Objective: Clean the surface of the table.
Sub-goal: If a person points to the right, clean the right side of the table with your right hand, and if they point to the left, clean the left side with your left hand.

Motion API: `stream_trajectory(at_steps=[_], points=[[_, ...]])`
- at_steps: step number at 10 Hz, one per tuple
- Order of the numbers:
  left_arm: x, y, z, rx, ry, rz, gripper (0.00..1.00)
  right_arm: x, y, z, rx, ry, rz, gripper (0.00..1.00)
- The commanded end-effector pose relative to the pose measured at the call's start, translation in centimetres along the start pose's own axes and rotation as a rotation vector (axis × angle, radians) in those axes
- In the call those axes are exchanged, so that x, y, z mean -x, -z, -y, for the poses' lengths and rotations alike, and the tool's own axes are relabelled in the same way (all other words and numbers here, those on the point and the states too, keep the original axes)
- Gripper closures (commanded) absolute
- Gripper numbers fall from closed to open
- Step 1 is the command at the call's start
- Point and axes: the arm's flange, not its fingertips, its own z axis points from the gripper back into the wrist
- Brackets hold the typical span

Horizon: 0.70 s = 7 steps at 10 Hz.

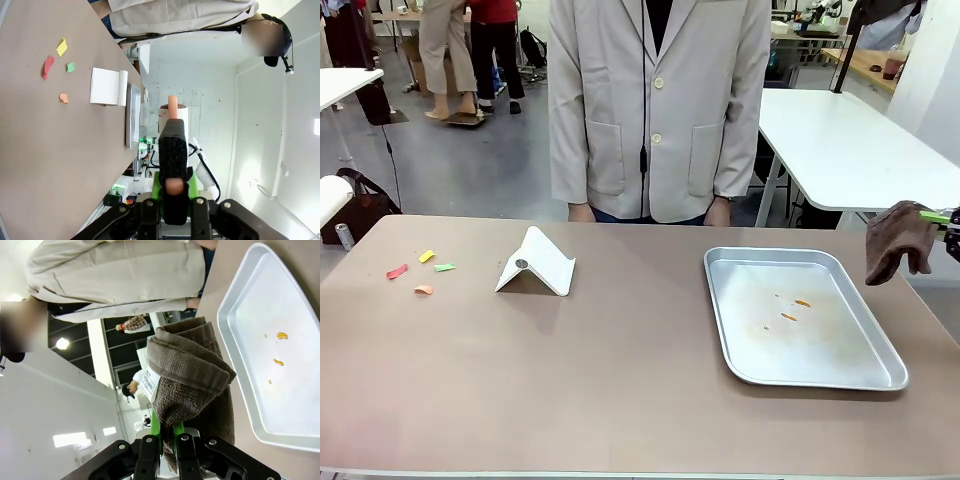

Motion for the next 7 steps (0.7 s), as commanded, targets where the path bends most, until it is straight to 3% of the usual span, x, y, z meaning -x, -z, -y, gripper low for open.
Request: stream_trajectory(at_steps=[1,7], points=[[0.46,0.02,0.51,0.006,0.003,-0.003,1.0,0.12,-0.05,-0.18,-0.014,-0.001,-0.009,1.0],[0.46,0.02,0.51,0.006,0.003,-0.003,1.0,0.12,-0.05,-0.18,-0.014,-0.001,-0.009,1.0]])
